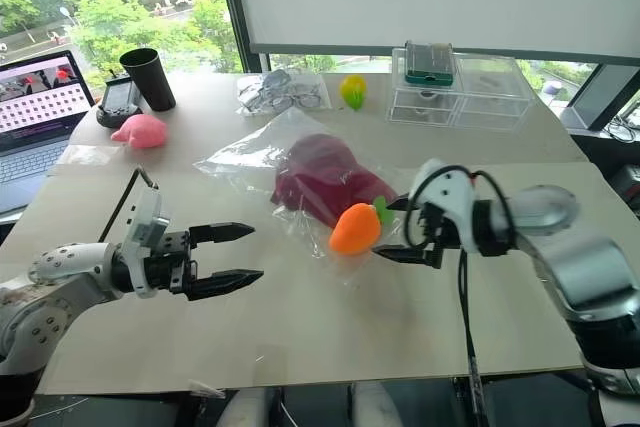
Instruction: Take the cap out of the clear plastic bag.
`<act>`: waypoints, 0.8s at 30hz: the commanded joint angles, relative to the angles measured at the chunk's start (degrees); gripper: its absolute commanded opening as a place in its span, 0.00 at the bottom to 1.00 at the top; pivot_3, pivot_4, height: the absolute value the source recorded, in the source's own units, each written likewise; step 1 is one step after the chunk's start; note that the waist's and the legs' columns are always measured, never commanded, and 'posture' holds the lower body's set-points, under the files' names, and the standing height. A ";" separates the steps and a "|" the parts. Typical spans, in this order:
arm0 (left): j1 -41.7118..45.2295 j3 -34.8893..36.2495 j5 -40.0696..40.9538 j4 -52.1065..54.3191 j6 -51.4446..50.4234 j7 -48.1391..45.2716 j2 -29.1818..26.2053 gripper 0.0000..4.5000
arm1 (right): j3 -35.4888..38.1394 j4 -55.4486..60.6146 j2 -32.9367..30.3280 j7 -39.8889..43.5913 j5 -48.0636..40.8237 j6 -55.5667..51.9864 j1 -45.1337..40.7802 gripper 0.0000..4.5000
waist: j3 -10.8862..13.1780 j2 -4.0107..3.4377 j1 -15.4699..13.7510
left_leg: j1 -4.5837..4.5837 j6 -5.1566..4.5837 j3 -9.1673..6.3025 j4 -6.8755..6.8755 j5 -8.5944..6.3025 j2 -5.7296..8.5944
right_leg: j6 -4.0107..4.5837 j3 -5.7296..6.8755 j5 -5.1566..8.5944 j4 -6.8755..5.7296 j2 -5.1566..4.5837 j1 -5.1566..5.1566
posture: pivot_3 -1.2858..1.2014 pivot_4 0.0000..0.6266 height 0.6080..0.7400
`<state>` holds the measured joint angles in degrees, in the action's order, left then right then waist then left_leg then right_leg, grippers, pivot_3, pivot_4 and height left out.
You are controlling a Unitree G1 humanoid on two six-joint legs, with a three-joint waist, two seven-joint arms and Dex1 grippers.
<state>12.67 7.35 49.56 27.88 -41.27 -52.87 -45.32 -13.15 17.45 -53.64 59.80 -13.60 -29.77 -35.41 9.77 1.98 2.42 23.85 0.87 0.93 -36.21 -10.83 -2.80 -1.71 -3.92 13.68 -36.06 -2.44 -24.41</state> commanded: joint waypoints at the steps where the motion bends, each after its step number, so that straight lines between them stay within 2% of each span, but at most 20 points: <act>1: 1.07 -0.24 1.11 0.88 -0.70 0.13 0.37 1.00 | -6.13 -6.92 1.75 0.92 10.23 11.28 -5.00 0.97 | 0.00 0.00 -0.01 | 0.04 0.00 0.00 0.02 0.00 0.00 | -0.04 0.00 0.00 0.03 0.00 -0.03 | 0.52 0.24 1.00; 4: 1.12 -0.45 0.87 0.88 -0.78 0.54 0.81 1.00 | -11.70 -14.60 4.96 1.05 17.70 20.07 -8.46 0.97 | 0.00 0.02 0.02 | 0.07 -0.01 0.01 0.13 -0.03 0.01 | 0.00 -0.01 0.03 0.04 -0.01 -0.07 | 0.52 0.24 1.00; 8: 0.82 -0.01 1.44 1.88 -1.40 1.85 1.48 1.00 | -15.61 -21.33 7.45 2.38 23.81 27.93 -10.16 0.97 | 0.01 0.02 -0.05 | 0.15 -0.02 0.00 0.20 -0.03 0.01 | 0.31 0.00 -0.11 -0.03 0.00 -0.19 | 0.52 0.24 1.00; 15: -0.16 0.45 1.26 3.06 -1.56 4.29 2.17 1.00 | -15.52 -27.28 11.84 2.41 27.29 33.60 -11.16 0.97 | 0.00 0.02 0.03 | 0.18 -0.01 -0.01 -0.06 -0.02 0.01 | 0.33 0.00 -0.22 -0.16 0.00 -0.16 | 0.52 0.24 1.00; 18: -0.77 0.81 1.55 3.52 -1.56 4.57 1.91 1.00 | -14.50 -27.14 12.68 3.09 26.87 33.75 -10.76 0.83 | 0.00 0.02 -0.01 | 0.14 0.00 -0.03 -0.16 0.00 0.01 | 0.34 0.00 -0.23 -0.29 0.01 -0.12 | 0.52 0.24 1.00; 24: -1.04 0.79 1.25 3.53 -1.31 4.84 1.70 1.00 | -13.77 -26.92 13.28 3.70 26.88 33.44 -10.55 0.37 | 0.00 0.02 -0.01 | 0.10 0.00 -0.04 -0.17 0.00 0.01 | 0.34 0.00 -0.23 -0.30 0.01 -0.07 | 0.52 0.24 1.00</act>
<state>11.41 6.68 49.87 29.52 -42.80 -48.05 -43.27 -29.25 -10.68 -40.29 63.29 13.32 3.27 -44.98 9.78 2.00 2.41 23.94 0.88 0.89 -36.38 -10.83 -2.79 -1.37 -3.92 13.44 -36.37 -2.44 -24.48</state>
